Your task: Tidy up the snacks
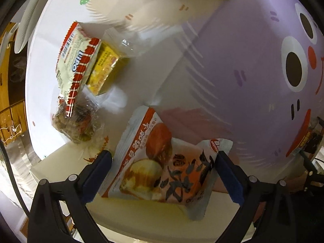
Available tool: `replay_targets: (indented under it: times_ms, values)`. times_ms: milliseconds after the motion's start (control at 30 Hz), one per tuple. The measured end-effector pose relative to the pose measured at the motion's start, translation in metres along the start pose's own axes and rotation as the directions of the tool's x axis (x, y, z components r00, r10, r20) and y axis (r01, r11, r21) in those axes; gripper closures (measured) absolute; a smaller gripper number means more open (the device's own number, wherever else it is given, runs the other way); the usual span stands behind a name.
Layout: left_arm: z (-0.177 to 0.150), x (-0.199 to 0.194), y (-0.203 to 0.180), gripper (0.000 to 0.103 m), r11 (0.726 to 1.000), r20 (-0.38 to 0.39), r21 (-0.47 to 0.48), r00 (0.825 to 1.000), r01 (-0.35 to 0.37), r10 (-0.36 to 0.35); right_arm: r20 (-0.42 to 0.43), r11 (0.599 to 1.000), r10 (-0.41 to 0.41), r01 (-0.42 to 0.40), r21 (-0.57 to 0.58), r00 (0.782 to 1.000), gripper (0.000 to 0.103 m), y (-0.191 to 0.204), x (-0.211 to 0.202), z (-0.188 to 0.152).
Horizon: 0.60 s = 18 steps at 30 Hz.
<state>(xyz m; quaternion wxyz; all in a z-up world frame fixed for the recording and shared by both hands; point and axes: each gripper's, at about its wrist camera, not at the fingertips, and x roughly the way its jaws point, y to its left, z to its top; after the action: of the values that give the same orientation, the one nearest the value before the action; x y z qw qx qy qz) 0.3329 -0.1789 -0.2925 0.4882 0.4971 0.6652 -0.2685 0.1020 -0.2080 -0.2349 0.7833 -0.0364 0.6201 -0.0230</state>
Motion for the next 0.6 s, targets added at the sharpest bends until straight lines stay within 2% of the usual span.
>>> replay_targets:
  times_ms: [100,133,200,333,467,600]
  values:
    - [0.003,0.003,-0.002,0.006,1.000,0.002,-0.001,1.000,0.025,-0.025,-0.004,0.993,0.049,-0.048,0.104,0.999,0.048,-0.015,0.001,0.003]
    - [0.002,0.002,-0.002,0.010,0.999,0.006,0.005,0.999,0.036,-0.036,-0.006,0.990,0.060,-0.059,0.131,0.998,0.048,-0.018,0.001,0.004]
    - [-0.001,0.003,-0.003,0.019,0.998,0.010,0.004,0.998,0.065,-0.066,-0.006,0.988,0.060,-0.058,0.142,0.998,0.048,-0.019,0.002,0.005]
    - [-0.008,0.000,-0.004,0.023,0.996,0.027,-0.027,0.996,0.080,-0.080,-0.010,0.984,0.064,-0.061,0.167,0.998,0.048,-0.022,0.003,0.007]
    - [-0.018,-0.010,-0.004,0.032,0.996,0.055,-0.046,0.995,0.080,-0.078,0.001,0.966,0.100,-0.097,0.240,0.995,0.048,-0.035,0.001,0.003]
    - [-0.025,-0.020,-0.002,0.035,0.993,0.087,-0.076,0.993,0.091,-0.084,0.010,0.956,0.118,-0.116,0.271,0.993,0.048,-0.045,0.000,0.002]
